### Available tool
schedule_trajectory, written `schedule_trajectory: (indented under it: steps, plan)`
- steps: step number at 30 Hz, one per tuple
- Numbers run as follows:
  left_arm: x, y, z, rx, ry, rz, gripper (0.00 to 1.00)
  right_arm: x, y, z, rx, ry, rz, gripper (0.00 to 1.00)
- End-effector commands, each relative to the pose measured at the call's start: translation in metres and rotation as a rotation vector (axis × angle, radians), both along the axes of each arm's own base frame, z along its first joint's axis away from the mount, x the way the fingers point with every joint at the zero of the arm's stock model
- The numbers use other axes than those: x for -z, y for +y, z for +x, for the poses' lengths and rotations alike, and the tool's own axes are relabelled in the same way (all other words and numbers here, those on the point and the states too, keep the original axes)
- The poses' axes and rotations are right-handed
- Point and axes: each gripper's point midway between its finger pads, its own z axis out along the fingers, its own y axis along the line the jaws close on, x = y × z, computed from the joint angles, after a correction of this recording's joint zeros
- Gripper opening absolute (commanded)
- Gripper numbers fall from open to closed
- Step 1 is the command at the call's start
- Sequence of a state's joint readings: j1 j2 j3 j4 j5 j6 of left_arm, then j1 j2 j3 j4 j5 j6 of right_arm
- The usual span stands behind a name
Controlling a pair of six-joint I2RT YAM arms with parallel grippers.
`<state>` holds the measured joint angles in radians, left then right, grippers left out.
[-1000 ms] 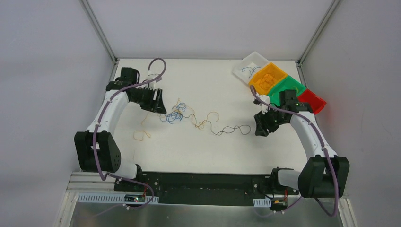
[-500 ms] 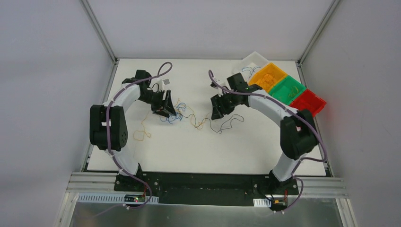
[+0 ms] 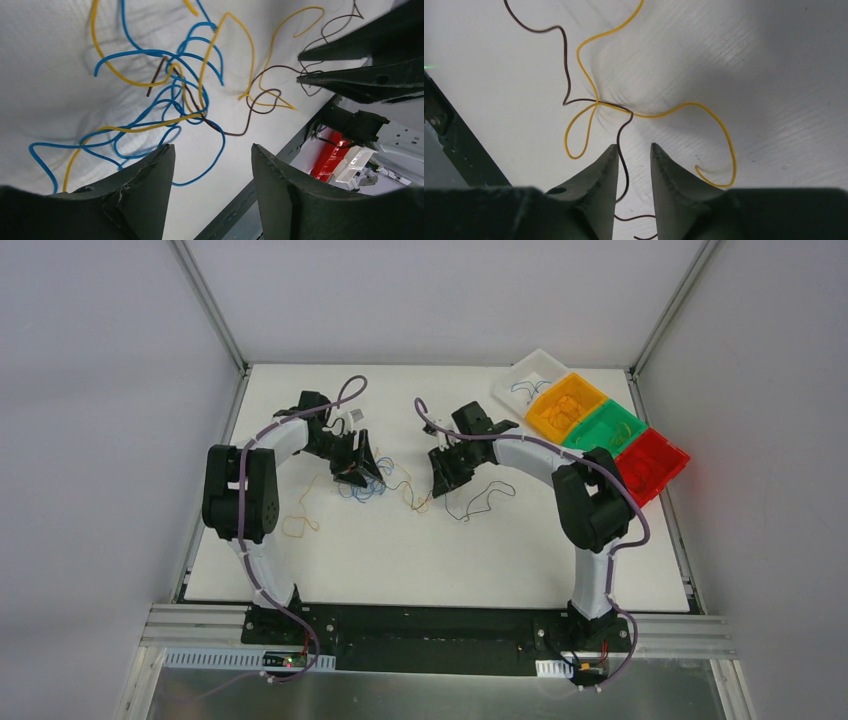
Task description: Untangle the cables
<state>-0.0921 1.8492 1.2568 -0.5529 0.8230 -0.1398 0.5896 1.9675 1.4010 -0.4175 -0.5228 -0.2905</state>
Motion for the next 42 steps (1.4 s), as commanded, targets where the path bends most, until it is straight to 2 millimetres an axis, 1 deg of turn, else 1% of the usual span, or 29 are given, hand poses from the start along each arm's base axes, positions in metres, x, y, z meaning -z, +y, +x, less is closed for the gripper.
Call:
schedule_trajectory:
  steps: [1, 2, 4, 5, 7, 8, 9, 10, 12, 14, 15, 16, 18, 20, 22, 23, 25, 29, 34, 35, 37, 38, 39, 40, 42]
  plan:
    - [0.023, 0.005, 0.006, -0.027, 0.04, 0.06, 0.57, -0.006, -0.005, -0.002, -0.03, -0.026, -0.015, 0.22]
    - [0.03, 0.007, 0.005, -0.027, 0.052, 0.077, 0.55, -0.008, -0.009, -0.005, -0.033, -0.02, -0.023, 0.15]
    - [0.04, 0.012, 0.003, -0.02, 0.077, 0.111, 0.48, -0.017, -0.02, -0.008, -0.03, -0.014, -0.034, 0.0]
    - [0.044, 0.015, 0.0, -0.013, 0.092, 0.128, 0.44, -0.024, -0.028, -0.009, -0.022, -0.006, -0.039, 0.0]
    - [0.05, 0.023, -0.004, -0.003, 0.108, 0.17, 0.29, -0.038, -0.05, -0.011, 0.001, -0.002, -0.047, 0.0]
    - [0.052, 0.03, -0.006, -0.004, 0.112, 0.197, 0.23, -0.041, -0.066, -0.014, 0.016, -0.002, -0.061, 0.0]
    - [0.054, 0.039, -0.008, -0.011, 0.118, 0.226, 0.16, -0.049, -0.081, -0.013, 0.031, -0.024, -0.071, 0.0]
    - [0.057, 0.049, -0.01, -0.026, 0.128, 0.253, 0.09, -0.051, -0.1, -0.017, 0.049, -0.024, -0.09, 0.0]
    - [0.059, 0.073, -0.011, -0.08, 0.154, 0.289, 0.0, -0.064, -0.135, -0.018, 0.099, -0.048, -0.114, 0.0]
    - [0.06, 0.1, -0.012, -0.155, 0.184, 0.307, 0.0, -0.081, -0.171, -0.019, 0.171, -0.078, -0.13, 0.0]
    - [0.06, 0.115, -0.014, -0.193, 0.198, 0.31, 0.0, -0.089, -0.192, -0.019, 0.216, -0.091, -0.138, 0.0]
    - [0.061, 0.125, -0.017, -0.209, 0.209, 0.317, 0.0, -0.097, -0.208, -0.02, 0.244, -0.112, -0.149, 0.0]
    - [0.062, 0.139, -0.022, -0.222, 0.222, 0.331, 0.0, -0.115, -0.236, -0.022, 0.305, -0.169, -0.163, 0.0]
    - [0.062, 0.147, -0.026, -0.219, 0.225, 0.338, 0.0, -0.134, -0.258, -0.023, 0.37, -0.229, -0.162, 0.0]
    - [0.062, 0.152, -0.027, -0.223, 0.225, 0.34, 0.0, -0.153, -0.272, -0.025, 0.423, -0.278, -0.151, 0.0]
    - [0.061, 0.153, -0.027, -0.225, 0.227, 0.342, 0.0, -0.161, -0.275, -0.026, 0.441, -0.292, -0.142, 0.0]
    - [0.061, 0.151, -0.026, -0.228, 0.231, 0.327, 0.0, -0.178, -0.274, -0.029, 0.47, -0.318, -0.101, 0.0]
    - [0.055, 0.136, -0.021, -0.232, 0.235, 0.229, 0.0, -0.213, -0.246, -0.033, 0.497, -0.32, 0.083, 0.0]
    - [0.04, 0.11, -0.02, -0.173, 0.193, 0.183, 0.0, -0.263, -0.208, -0.027, 0.495, -0.346, 0.266, 0.0]
    - [0.038, 0.104, -0.021, -0.157, 0.185, 0.18, 0.0, -0.274, -0.203, -0.025, 0.498, -0.358, 0.298, 0.0]
    - [0.034, 0.093, -0.024, -0.127, 0.173, 0.175, 0.0, -0.285, -0.197, -0.022, 0.495, -0.369, 0.328, 0.0]
    - [0.033, 0.089, -0.026, -0.116, 0.169, 0.173, 0.0, -0.284, -0.197, -0.02, 0.493, -0.371, 0.32, 0.0]
    - [0.031, 0.085, -0.027, -0.105, 0.164, 0.172, 0.0, -0.276, -0.201, -0.02, 0.492, -0.369, 0.285, 0.0]
    - [0.03, 0.083, -0.027, -0.099, 0.161, 0.171, 0.0, -0.264, -0.207, -0.022, 0.476, -0.37, 0.237, 0.0]
    - [0.028, 0.078, -0.029, -0.106, 0.173, 0.163, 0.0, -0.231, -0.22, -0.03, 0.423, -0.368, 0.128, 0.0]
